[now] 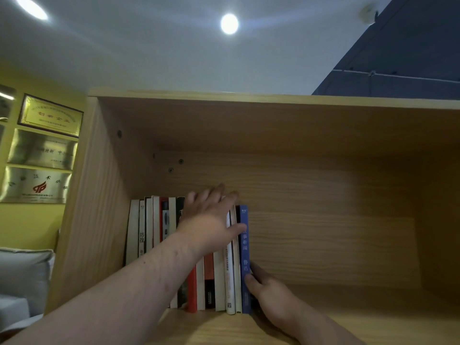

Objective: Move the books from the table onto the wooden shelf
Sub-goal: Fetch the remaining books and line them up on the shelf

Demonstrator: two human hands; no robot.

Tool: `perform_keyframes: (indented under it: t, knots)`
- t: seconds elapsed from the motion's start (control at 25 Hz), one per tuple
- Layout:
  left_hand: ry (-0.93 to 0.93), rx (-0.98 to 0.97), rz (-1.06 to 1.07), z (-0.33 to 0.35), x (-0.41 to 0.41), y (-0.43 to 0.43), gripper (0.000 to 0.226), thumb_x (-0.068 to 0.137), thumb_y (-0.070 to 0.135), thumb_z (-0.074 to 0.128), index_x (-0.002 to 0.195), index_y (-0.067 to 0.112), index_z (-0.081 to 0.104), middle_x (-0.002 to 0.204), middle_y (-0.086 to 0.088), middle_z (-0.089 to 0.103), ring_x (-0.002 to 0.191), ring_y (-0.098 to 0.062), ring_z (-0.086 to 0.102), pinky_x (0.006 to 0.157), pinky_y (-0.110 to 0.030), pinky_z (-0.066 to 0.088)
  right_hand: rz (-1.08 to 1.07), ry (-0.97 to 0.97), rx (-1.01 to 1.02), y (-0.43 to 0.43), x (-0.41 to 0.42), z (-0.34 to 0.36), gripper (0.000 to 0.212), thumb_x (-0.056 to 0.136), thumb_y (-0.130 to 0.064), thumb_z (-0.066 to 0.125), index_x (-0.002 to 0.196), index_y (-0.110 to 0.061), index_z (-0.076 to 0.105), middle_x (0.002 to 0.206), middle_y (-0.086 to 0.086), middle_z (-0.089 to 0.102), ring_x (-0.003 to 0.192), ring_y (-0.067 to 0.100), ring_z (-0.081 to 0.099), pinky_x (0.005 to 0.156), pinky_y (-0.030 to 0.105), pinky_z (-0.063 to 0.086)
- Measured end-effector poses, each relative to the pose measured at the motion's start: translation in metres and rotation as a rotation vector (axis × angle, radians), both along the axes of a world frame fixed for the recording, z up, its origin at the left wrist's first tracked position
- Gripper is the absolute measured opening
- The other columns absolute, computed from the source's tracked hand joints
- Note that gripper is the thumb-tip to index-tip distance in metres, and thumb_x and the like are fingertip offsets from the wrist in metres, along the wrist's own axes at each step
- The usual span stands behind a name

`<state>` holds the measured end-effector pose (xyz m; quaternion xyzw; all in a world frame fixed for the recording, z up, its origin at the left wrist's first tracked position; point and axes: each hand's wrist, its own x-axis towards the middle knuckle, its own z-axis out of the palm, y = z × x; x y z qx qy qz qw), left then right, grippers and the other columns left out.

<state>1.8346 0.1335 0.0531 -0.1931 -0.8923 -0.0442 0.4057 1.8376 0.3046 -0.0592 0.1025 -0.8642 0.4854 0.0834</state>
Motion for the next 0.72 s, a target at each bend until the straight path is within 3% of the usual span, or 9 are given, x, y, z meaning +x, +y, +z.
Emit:
perform_keyframes:
  t: [0.08, 0.16, 0.24, 0.32, 0.52, 0.64, 0.72]
  knots:
    - [0.008, 0.028, 0.020, -0.002, -0.003, 0.001, 0.072, 0.086, 0.072, 0.048, 0.149, 0.041, 0.031, 0.156, 0.003, 0.040, 0.144, -0.022, 0.032, 0.115, -0.045, 0.017, 0.006, 0.001, 0.017, 0.002, -0.003, -0.001, 0.052, 0.111, -0.032, 0.036, 0.161, -0.027, 0.025, 0.153, -0.005, 0.049, 0.120, 0.003, 0.047, 0.080, 0.008, 0.039]
    - [0.030, 0.098, 0.011, -0.006, -0.002, 0.004, 0.068, 0.086, 0.066, 0.054, 0.146, 0.037, 0.038, 0.148, 0.007, 0.049, 0.138, -0.020, 0.039, 0.112, -0.043, 0.019, 0.007, 0.016, 0.022, 0.004, -0.007, -0.003, 0.050, 0.111, -0.033, 0.036, 0.160, -0.028, 0.027, 0.153, -0.005, 0.049, 0.122, 0.003, 0.048, 0.081, 0.005, 0.042]
    - [0.061, 0.182, -0.028, -0.004, 0.002, 0.010, 0.059, 0.087, 0.050, 0.061, 0.141, 0.031, 0.046, 0.143, 0.007, 0.054, 0.135, -0.019, 0.042, 0.112, -0.041, 0.020, 0.007, 0.032, 0.029, 0.005, -0.010, -0.005, 0.053, 0.109, -0.039, 0.036, 0.160, -0.027, 0.029, 0.157, -0.004, 0.047, 0.135, 0.010, 0.047, 0.107, 0.019, 0.043]
    - [0.055, 0.241, -0.070, -0.003, 0.008, 0.016, 0.054, 0.085, 0.033, 0.065, 0.137, 0.025, 0.050, 0.138, 0.004, 0.058, 0.132, -0.019, 0.047, 0.114, -0.040, 0.022, 0.000, 0.016, 0.035, 0.006, -0.011, -0.006, 0.057, 0.108, -0.041, 0.035, 0.162, -0.026, 0.025, 0.162, -0.003, 0.040, 0.146, 0.015, 0.040, 0.122, 0.029, 0.029]
    - [0.066, 0.270, -0.120, -0.002, 0.030, 0.020, 0.065, 0.082, 0.017, 0.065, 0.144, 0.024, 0.046, 0.132, 0.007, 0.065, 0.133, -0.015, 0.052, 0.126, -0.047, 0.003, -0.003, 0.023, 0.037, 0.005, -0.003, -0.001, 0.051, 0.111, -0.033, 0.032, 0.161, -0.025, 0.025, 0.158, -0.001, 0.044, 0.144, 0.016, 0.041, 0.114, 0.025, 0.030]
    - [0.169, 0.286, -0.107, -0.008, 0.043, 0.019, 0.060, 0.085, 0.020, 0.064, 0.142, 0.025, 0.046, 0.135, 0.004, 0.057, 0.136, -0.020, 0.041, 0.120, -0.045, 0.020, -0.004, 0.038, 0.018, 0.005, -0.003, -0.003, 0.050, 0.111, -0.033, 0.033, 0.160, -0.024, 0.027, 0.156, 0.000, 0.046, 0.140, 0.015, 0.044, 0.108, 0.023, 0.031]
    - [0.204, 0.342, -0.066, -0.023, 0.049, 0.022, 0.063, 0.085, 0.031, 0.070, 0.140, 0.024, 0.038, 0.135, 0.000, 0.044, 0.126, -0.020, 0.041, 0.108, -0.036, 0.037, 0.006, 0.038, -0.005, 0.004, -0.003, -0.004, 0.050, 0.111, -0.032, 0.035, 0.160, -0.025, 0.030, 0.153, 0.001, 0.050, 0.133, 0.014, 0.048, 0.109, 0.024, 0.034]
